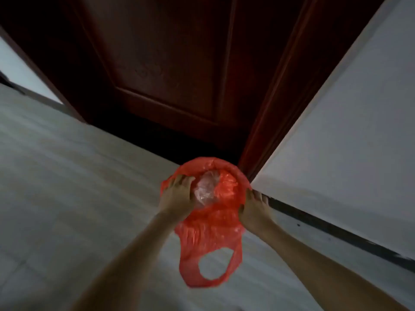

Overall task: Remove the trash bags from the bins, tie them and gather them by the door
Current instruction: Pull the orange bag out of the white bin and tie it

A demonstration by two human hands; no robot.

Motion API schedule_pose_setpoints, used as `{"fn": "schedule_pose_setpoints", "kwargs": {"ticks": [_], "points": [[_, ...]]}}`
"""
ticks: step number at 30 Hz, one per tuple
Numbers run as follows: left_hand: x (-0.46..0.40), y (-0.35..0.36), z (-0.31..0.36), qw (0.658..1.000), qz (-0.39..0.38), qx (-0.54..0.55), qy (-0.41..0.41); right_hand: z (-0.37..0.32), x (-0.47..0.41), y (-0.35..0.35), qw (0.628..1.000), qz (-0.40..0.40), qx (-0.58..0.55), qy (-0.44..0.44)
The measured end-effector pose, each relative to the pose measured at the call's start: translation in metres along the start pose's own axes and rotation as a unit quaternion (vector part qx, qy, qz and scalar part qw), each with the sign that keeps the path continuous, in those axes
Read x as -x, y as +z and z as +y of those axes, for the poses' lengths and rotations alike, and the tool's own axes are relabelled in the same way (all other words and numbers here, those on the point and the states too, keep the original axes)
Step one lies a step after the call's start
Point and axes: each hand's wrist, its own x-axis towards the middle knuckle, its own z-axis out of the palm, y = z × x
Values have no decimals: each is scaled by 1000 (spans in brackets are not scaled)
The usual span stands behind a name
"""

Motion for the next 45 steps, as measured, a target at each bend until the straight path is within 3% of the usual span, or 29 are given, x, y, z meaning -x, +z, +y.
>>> {"fn": "schedule_pose_setpoints", "kwargs": {"ticks": [3,7,12,15,18,24,27,35,40,45], "points": [[-35,39,-11,994,19,-94,48,8,-37,37,998,0,-5,63],[-82,74,-30,975,36,-188,116,14,-72,73,997,38,5,63],[-112,72,-55,957,58,-248,142,4,-112,76,994,77,29,-77],[-115,60,-80,957,50,-261,117,-14,-140,65,983,50,36,-173],[-118,49,-103,963,44,-256,67,-32,-155,59,978,42,16,-201],[-112,40,-131,974,121,-191,-27,-44,-128,63,992,90,64,-60],[-98,45,-143,979,153,-123,-47,-43,-118,69,984,118,122,-62],[-80,45,-144,967,217,-134,8,-61,-160,63,951,222,143,-161],[-74,44,-149,963,225,-132,60,-73,-164,70,935,194,56,-291],[-73,46,-135,961,232,-123,91,-59,-155,76,943,156,4,-292]]}}
